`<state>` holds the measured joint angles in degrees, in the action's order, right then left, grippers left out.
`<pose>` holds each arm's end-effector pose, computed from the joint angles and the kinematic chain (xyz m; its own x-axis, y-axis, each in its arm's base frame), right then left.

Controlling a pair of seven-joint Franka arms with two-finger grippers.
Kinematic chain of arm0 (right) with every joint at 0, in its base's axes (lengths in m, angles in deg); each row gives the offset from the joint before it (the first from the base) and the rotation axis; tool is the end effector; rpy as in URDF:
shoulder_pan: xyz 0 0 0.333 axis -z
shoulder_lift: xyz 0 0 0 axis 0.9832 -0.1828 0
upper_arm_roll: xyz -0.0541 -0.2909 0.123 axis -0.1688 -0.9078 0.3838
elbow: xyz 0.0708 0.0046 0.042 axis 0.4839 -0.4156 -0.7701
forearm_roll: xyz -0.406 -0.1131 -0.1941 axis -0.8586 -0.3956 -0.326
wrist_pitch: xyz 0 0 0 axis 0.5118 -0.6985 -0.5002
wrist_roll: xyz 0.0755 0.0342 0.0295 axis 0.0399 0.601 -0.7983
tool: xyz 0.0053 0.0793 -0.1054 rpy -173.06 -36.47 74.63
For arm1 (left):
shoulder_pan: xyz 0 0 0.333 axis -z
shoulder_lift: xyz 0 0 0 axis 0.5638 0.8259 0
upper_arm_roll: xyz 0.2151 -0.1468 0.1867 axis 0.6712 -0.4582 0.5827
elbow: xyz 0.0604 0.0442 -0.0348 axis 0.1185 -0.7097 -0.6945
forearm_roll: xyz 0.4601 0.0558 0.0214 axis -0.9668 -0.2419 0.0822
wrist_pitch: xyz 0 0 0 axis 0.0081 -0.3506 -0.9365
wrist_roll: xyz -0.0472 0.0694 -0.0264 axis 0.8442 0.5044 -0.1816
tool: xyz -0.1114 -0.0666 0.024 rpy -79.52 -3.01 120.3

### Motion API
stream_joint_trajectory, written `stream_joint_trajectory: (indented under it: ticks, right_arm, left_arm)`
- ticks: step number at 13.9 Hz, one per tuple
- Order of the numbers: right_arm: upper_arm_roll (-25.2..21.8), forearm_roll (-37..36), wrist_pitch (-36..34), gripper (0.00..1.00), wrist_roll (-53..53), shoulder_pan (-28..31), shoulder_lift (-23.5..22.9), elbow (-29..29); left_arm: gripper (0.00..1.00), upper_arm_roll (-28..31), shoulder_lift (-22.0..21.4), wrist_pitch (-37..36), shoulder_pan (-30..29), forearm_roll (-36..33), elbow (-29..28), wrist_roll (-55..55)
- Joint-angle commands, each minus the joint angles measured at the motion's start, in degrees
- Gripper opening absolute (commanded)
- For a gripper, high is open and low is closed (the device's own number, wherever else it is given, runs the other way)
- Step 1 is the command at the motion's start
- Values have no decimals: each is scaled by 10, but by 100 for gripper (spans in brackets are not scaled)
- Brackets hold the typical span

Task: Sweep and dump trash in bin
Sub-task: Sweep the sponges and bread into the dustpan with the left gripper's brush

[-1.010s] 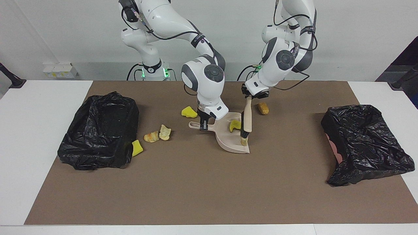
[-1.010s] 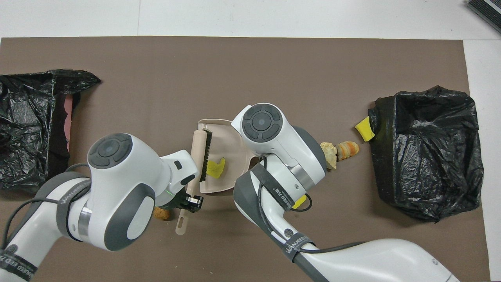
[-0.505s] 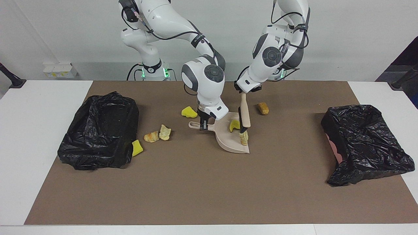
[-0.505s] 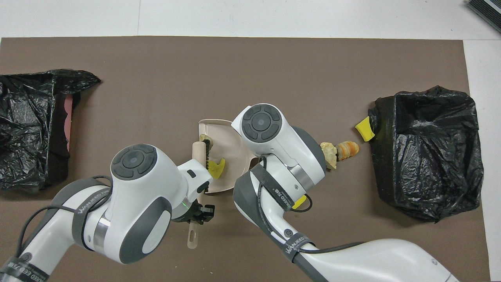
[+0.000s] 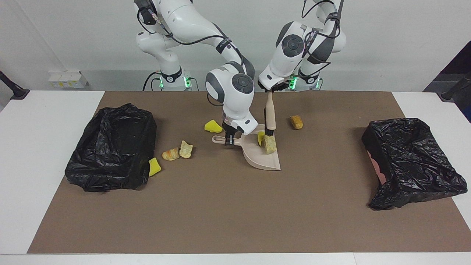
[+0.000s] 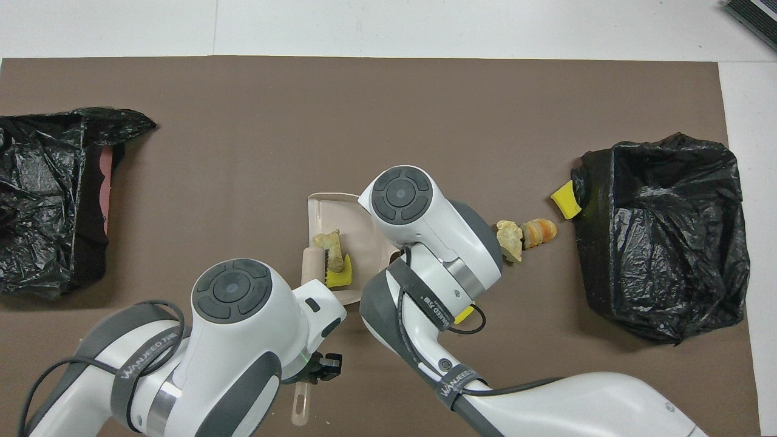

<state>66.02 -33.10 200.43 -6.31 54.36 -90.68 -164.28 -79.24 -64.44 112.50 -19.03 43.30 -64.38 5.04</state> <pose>0.5956 0.3820 0.2995 -0.0361 0.9859 -0.1633 0.9978 0.0264 -0.0612 0.3949 -0.3320 0.3882 0.9082 -0.0767 -0.4115 -0.0680 -0.9970 0.0358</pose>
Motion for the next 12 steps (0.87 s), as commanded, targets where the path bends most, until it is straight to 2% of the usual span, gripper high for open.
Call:
stream_joint_trajectory:
  ticks: [1,4,7,9,12]
  right_arm:
    - [8,-3,2,0,-28,5,30,-46]
    - [9,-3,12,0,-30,2,30,-46]
    - [21,-5,-17,0,-29,1,30,-38]
    - [23,-5,-25,0,-26,1,32,-38]
    - [23,-7,-26,0,-23,-13,37,-41]
  left_arm:
    - [0,8,-20,-30,-23,-20,-19,66]
    - [0,9,-62,-40,-45,-54,-77,145]
    - [0,34,-100,-13,-49,-55,-141,221]
    - [0,34,-102,30,-49,-55,-189,275]
    - [0,32,-85,109,-47,-54,-205,294]
